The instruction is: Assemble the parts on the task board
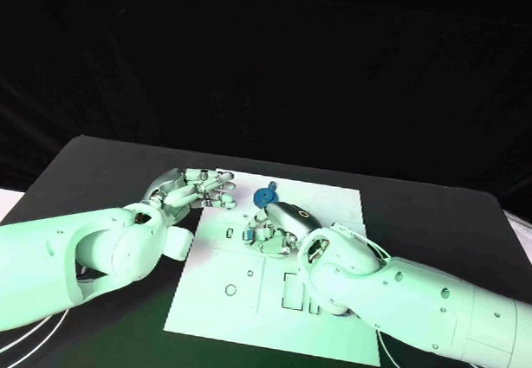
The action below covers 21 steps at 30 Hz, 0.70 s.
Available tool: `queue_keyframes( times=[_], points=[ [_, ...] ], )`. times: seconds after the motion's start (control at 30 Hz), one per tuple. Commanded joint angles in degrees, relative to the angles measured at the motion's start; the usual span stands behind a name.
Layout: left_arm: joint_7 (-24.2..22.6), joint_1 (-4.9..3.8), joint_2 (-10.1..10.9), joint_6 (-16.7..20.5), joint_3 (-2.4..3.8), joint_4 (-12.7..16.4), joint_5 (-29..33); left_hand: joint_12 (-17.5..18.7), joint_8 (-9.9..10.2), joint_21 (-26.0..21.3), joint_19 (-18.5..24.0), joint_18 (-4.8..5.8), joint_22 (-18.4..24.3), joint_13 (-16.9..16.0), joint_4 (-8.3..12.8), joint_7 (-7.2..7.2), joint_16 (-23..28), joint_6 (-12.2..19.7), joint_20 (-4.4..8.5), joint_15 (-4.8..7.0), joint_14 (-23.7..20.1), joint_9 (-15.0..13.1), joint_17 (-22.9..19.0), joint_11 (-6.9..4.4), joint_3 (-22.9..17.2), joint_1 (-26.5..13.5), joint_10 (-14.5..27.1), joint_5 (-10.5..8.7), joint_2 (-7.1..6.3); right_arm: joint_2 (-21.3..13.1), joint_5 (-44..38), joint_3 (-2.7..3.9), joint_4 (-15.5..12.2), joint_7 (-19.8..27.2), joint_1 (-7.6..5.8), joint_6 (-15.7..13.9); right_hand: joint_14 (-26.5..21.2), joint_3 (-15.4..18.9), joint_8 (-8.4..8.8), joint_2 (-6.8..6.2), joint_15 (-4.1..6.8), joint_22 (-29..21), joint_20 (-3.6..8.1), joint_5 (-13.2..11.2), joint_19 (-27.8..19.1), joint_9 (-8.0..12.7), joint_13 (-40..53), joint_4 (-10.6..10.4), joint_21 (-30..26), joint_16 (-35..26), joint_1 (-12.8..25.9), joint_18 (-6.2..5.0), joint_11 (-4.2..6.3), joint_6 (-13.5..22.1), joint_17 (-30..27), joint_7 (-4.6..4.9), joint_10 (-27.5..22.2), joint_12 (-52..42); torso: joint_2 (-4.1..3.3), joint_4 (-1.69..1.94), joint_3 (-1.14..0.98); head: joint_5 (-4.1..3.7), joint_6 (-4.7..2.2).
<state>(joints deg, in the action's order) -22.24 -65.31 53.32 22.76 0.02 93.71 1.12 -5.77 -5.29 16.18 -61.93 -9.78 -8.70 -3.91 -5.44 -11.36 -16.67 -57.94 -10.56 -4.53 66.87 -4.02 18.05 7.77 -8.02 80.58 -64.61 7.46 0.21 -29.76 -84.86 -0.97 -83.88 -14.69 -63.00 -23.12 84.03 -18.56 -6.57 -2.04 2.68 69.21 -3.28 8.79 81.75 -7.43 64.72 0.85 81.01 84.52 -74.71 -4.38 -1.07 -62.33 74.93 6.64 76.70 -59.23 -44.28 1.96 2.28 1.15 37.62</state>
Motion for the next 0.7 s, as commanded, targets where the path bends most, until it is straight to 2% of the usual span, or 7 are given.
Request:
queue_keyframes(
  times=[0.03, 0.4, 0.7],
  points=[
    [-0.63, -0.02, -0.09, -0.58, 0.03, 0.28, 0.25, 0.14, 0.29, -0.27, 0.33, -0.36, 0.09, 0.0, -0.02, -0.38, 0.4, -0.02, 0.05, -0.12, -0.41, 0.08, 0.08, 0.25, -0.5, -0.22, -0.11, 0.27, -0.34, -0.49, -1.67, -0.15, 0.07, -0.71, 0.31, 0.85, 3.99, 0.4, 0.34, -0.01, 0.47, -0.07, 0.39, 0.34, -0.11, 0.0, -0.04, 0.04, -0.37, -0.37, 0.49, 0.27, 0.12, -1.46, 5.22, -0.76, -0.27, 0.22, 0.02, -0.06, -0.03, 0.05, 0.2],
    [-0.6, -0.01, -0.1, -0.85, 0.03, 0.32, 0.25, 0.14, 0.29, -0.27, 0.33, -0.36, 0.09, 0.0, -0.02, -0.38, 0.4, -0.02, 0.05, -0.12, -0.41, 0.08, 0.08, 0.25, -0.5, -0.22, -0.11, 0.27, -0.34, -1.18, -2.46, -0.14, 0.24, -1.64, 0.42, 1.52, 3.98, 0.55, 0.42, -0.34, 0.47, -0.12, 0.39, 0.21, -0.13, 0.01, -0.19, 0.04, -0.42, -0.42, 0.82, 0.26, 0.11, -1.45, 5.16, -0.75, -0.3, 0.45, 0.04, 0.03, 0.01, -0.1, 0.37],
    [-0.58, -0.01, -0.15, -1.06, 0.03, 0.34, 0.25, 0.14, 0.29, -0.27, 0.33, -0.36, 0.09, 0.0, -0.02, -0.38, 0.4, -0.02, 0.05, -0.12, -0.41, 0.08, 0.08, 0.25, -0.5, -0.22, -0.11, 0.27, -0.34, -0.87, -2.55, -0.14, 0.73, -2.02, 0.43, 2.49, 3.96, 0.76, 0.62, -0.66, 0.44, -0.25, 0.38, -0.39, -0.17, 0.06, -0.6, -0.06, -0.5, -0.51, 1.31, 0.24, 0.06, -1.28, 5.05, -0.68, -0.51, 1.02, 0.04, -0.04, 0.05, -0.15, 0.39]
  ],
)
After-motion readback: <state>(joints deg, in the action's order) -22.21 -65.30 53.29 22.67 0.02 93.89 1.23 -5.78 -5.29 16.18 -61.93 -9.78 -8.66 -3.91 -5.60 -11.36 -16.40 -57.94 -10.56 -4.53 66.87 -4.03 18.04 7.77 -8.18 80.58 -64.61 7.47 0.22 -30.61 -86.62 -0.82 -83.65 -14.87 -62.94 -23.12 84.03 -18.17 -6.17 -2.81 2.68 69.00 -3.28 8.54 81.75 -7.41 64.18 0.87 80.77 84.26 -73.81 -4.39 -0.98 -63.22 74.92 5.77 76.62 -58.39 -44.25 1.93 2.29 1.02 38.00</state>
